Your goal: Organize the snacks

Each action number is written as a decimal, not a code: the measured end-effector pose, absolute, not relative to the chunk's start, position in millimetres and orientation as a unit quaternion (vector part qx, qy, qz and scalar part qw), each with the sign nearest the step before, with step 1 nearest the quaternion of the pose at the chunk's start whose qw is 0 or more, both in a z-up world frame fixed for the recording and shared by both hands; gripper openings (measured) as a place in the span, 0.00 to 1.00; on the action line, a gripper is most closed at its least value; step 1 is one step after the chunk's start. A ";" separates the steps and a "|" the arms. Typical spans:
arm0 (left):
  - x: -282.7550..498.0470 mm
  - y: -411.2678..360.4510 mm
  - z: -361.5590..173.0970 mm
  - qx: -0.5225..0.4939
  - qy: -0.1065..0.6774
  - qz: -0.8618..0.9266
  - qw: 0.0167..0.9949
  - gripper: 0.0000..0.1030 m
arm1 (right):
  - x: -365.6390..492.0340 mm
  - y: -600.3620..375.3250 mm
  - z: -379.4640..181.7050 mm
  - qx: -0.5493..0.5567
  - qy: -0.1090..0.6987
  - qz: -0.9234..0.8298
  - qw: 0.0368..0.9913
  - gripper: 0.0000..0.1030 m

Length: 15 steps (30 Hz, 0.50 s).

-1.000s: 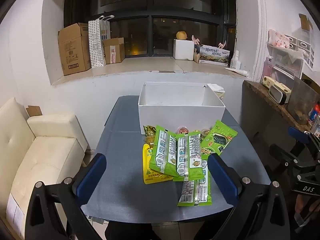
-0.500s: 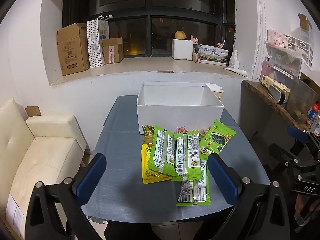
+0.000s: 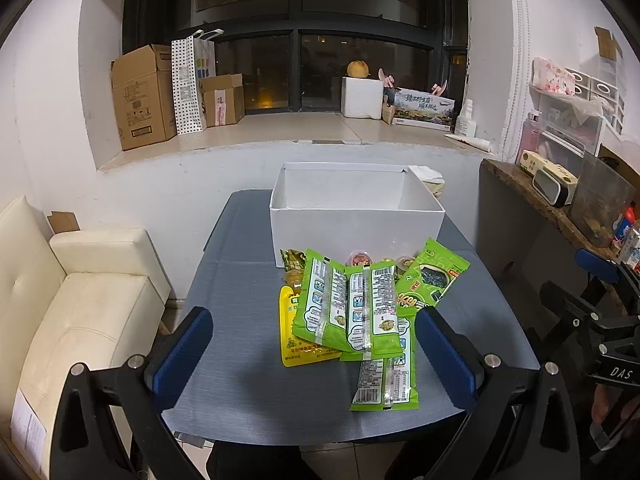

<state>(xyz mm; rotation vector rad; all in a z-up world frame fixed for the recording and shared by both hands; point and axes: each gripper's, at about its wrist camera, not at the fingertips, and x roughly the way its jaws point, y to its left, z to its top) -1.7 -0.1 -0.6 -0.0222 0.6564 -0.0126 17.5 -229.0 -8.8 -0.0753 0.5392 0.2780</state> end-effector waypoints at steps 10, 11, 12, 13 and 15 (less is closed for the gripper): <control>0.5 -0.8 -2.2 -0.011 0.325 -0.007 0.946 1.00 | 17.5 -228.5 -8.7 -0.037 0.266 0.135 0.954 1.00; 0.5 -0.5 -2.1 -0.011 0.325 -0.007 0.946 1.00 | 17.3 -228.5 -8.6 -0.037 0.265 0.135 0.954 1.00; 0.6 -0.4 -2.2 -0.012 0.326 -0.007 0.945 1.00 | 17.1 -228.4 -8.6 -0.037 0.265 0.136 0.954 1.00; 0.7 -0.4 -2.5 -0.012 0.326 -0.008 0.945 1.00 | 17.0 -228.7 -8.7 -0.037 0.266 0.135 0.954 1.00; 0.8 -0.6 -2.6 -0.012 0.325 -0.008 0.945 1.00 | 16.8 -228.6 -8.6 -0.037 0.266 0.134 0.954 1.00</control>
